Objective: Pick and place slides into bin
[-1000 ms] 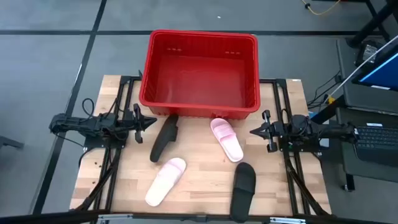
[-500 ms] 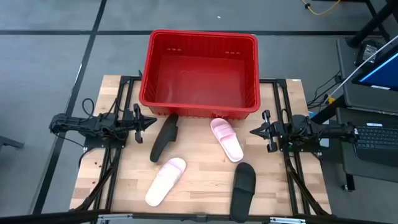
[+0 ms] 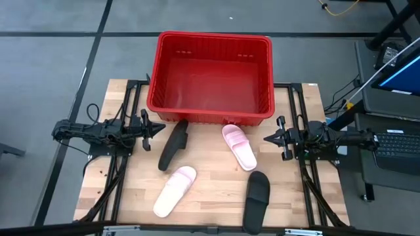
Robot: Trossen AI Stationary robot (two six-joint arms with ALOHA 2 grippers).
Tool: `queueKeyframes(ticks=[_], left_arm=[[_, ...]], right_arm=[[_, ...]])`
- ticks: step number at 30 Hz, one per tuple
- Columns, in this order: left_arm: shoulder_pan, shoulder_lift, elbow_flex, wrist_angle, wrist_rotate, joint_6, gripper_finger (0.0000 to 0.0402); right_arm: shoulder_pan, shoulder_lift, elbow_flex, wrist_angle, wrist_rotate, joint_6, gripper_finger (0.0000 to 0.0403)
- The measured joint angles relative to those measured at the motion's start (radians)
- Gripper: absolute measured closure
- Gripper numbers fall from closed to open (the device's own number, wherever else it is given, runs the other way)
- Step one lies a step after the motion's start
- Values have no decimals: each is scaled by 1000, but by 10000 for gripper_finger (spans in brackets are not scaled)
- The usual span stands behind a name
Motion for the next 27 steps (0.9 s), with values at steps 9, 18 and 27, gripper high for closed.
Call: queueKeyframes(ticks=[9,18,27], left_arm=[[0,0,0,0,0,0,391],[0,0,0,0,0,0,391],[0,0,0,0,0,0,394]], right_arm=[[0,0,0,0,0,0,397],[0,0,0,0,0,0,397],[0,0,0,0,0,0,397]])
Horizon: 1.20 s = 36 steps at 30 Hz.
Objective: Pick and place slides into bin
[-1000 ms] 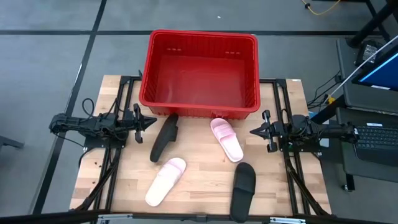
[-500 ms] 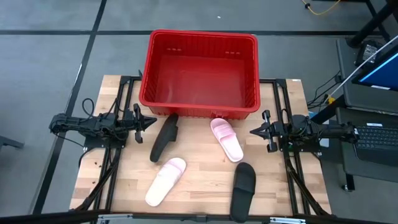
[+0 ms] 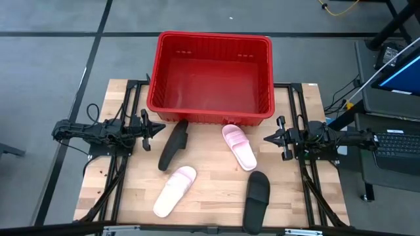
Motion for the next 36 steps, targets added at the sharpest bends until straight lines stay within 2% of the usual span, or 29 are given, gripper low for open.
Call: queueKeyframes(ticks=[14,20,27,36], left_arm=[[0,0,0,0,0,0,391],[0,0,0,0,0,0,389],[0,0,0,0,-21,-6,393],[0,0,0,1,-16,-16,389]], right_arm=[[0,0,0,18,0,4,397],[0,0,0,15,0,158,397],[0,0,0,15,1,189,397],[0,0,0,18,2,341,397]])
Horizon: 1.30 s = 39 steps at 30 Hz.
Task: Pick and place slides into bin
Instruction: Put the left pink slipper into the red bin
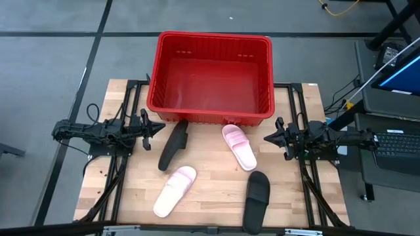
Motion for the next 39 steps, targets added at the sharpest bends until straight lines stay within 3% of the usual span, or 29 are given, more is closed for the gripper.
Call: queueKeyframes(ticks=[8,12,19,27,33,39], left_arm=[[1,0,0,10,20,47,397],[1,0,0,105,76,18,399],[1,0,1,364,166,43,399],[1,0,2,383,170,32,399],[1,78,110,298,175,5,399],[1,282,316,75,171,40,400]], right_arm=[[0,0,0,20,42,27,397],[0,0,0,108,53,-3,397],[0,0,0,252,163,-55,397],[0,2,0,276,149,-47,399],[0,66,121,153,114,-91,401],[0,229,345,-158,75,-50,401]])
